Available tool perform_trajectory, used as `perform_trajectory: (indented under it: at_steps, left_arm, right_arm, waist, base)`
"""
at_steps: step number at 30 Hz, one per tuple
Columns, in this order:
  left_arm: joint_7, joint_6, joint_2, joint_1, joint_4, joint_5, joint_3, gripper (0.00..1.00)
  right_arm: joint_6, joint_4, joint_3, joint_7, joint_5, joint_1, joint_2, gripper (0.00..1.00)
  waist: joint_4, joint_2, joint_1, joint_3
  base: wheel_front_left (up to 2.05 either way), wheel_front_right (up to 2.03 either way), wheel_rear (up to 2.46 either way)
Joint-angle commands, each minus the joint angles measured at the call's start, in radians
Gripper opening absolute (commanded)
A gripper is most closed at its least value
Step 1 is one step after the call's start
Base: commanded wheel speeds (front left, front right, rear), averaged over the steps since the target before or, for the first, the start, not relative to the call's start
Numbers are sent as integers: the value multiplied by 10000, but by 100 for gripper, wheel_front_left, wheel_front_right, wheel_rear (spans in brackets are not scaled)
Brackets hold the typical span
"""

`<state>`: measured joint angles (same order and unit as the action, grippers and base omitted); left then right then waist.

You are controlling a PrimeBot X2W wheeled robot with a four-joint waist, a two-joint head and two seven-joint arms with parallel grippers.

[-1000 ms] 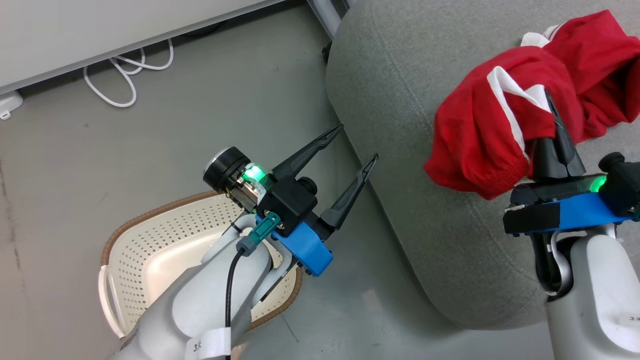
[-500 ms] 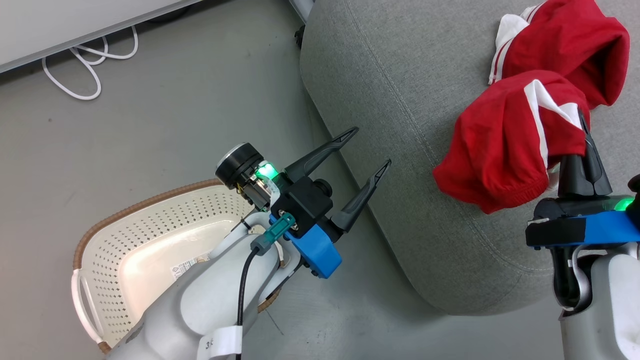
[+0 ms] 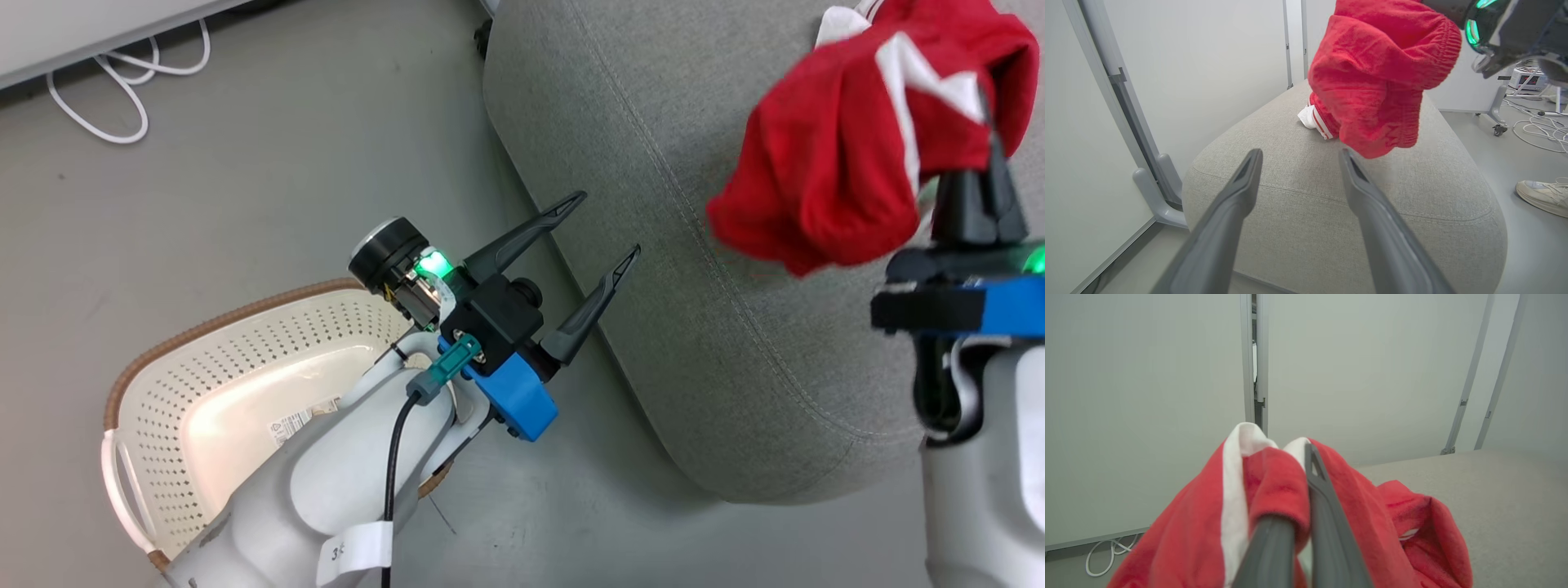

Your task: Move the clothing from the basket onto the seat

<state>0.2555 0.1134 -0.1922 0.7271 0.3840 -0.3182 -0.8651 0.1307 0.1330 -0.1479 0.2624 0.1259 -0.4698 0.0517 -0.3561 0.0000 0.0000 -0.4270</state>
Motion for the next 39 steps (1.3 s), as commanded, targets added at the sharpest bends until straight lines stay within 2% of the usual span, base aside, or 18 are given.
perform_trajectory:
  at_steps: [1, 7, 12, 13, 14, 17, 23, 29, 39]
  left_arm:
    - [-44, -54, -112, 219, -79, 38, 15, 100]
    - [-259, -80, -353, 592, -377, 178, 29, 100]
    - [-471, -136, -653, 969, -702, 332, 71, 100]
    - [-471, -136, -653, 969, -702, 332, 71, 100]
    - [-582, -139, -758, 1128, -852, 407, 59, 100]
    - [-728, -145, -893, 1323, -1077, 492, 61, 100]
    - [-948, -153, -1099, 1656, -1457, 651, 22, 100]
    - [-1068, -215, -1204, 1813, -1708, 689, 28, 100]
    - [-1174, -269, -1337, 1858, -1890, 690, -46, 100]
  right_arm:
    - [1, -148, -81, 38, 98, -500, 82, 0]
    - [1, -347, -551, 38, -77, -2297, 888, 0]
    - [1, -156, -1600, 36, -49, -3838, 1754, 0]
    - [1, -156, -1600, 36, -49, -3838, 1754, 0]
    - [1, 21, -2150, 36, -2, -4339, 2118, 0]
    - [1, 427, -2811, 36, 77, -4858, 2594, 0]
    - [1, 2007, -3483, 38, -86, -5160, 3305, 0]
    - [1, 3036, -3704, 38, -370, -4812, 3436, 0]
    - [1, 4077, -3810, 38, -842, -4374, 2751, 0]
  waist:
    - [-15, 0, 0, -230]
    - [19, 0, 0, -1105]
    - [89, 0, 0, -1990]
    - [89, 0, 0, -1990]
    - [141, 0, 0, -2340]
    - [171, 0, 0, -2790]
    - [248, 0, 0, -3516]
    - [328, 0, 0, -3894]
    - [364, 0, 0, -4205]
  base:
    - [0, 0, 0]
    - [0, 0, 0]
    - [0, 0, 0]
    - [0, 0, 0]
    - [0, 0, 0]
    - [0, 0, 0]
    - [0, 0, 0]
    - [0, 0, 0]
    - [0, 0, 0]
